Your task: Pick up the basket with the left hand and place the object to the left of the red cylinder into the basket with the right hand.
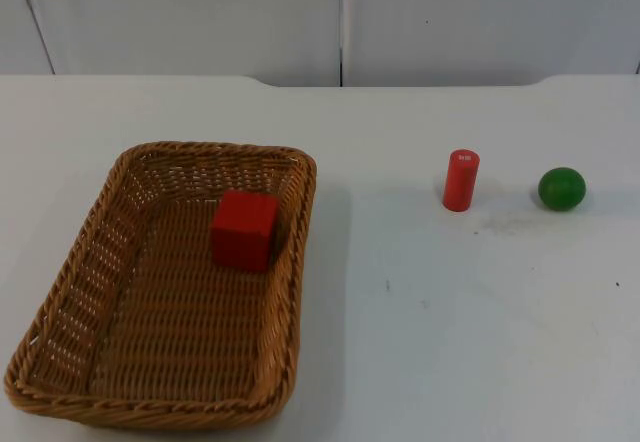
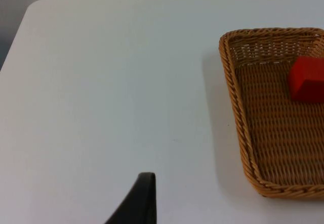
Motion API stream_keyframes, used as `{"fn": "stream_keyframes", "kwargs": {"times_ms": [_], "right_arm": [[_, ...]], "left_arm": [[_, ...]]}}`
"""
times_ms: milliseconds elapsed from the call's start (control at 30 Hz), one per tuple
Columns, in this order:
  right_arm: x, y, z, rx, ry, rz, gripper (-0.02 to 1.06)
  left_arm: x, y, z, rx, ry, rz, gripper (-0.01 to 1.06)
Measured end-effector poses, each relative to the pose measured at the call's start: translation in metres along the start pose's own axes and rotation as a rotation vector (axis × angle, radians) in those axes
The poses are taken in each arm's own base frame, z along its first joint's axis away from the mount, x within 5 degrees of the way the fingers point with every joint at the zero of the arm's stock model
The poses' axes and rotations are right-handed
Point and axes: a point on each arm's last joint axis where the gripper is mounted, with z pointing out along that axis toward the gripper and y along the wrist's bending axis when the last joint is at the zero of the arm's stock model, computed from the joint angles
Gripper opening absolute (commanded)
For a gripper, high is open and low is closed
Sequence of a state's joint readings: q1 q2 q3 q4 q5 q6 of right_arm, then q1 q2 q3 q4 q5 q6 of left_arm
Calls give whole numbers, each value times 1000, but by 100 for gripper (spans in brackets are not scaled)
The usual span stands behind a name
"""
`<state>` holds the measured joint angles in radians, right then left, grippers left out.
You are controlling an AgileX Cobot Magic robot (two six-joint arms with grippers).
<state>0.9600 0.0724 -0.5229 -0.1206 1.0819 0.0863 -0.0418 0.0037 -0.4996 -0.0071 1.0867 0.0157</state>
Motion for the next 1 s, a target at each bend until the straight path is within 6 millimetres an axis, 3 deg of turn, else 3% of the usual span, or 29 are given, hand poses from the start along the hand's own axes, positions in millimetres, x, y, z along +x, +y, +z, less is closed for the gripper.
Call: {"fn": "stream_keyframes", "kwargs": {"times_ms": [433,667,1000], "right_arm": [[0,0,0,1,0,-1,76],[0,0,0,1,0,-1,105],[0,0,0,1,0,-1,105]], "left_arm": [[0,0,0,-69,1,-36,105],[0,0,0,-69,1,-36,105],[0,0,0,-69,1,-36,105]]}}
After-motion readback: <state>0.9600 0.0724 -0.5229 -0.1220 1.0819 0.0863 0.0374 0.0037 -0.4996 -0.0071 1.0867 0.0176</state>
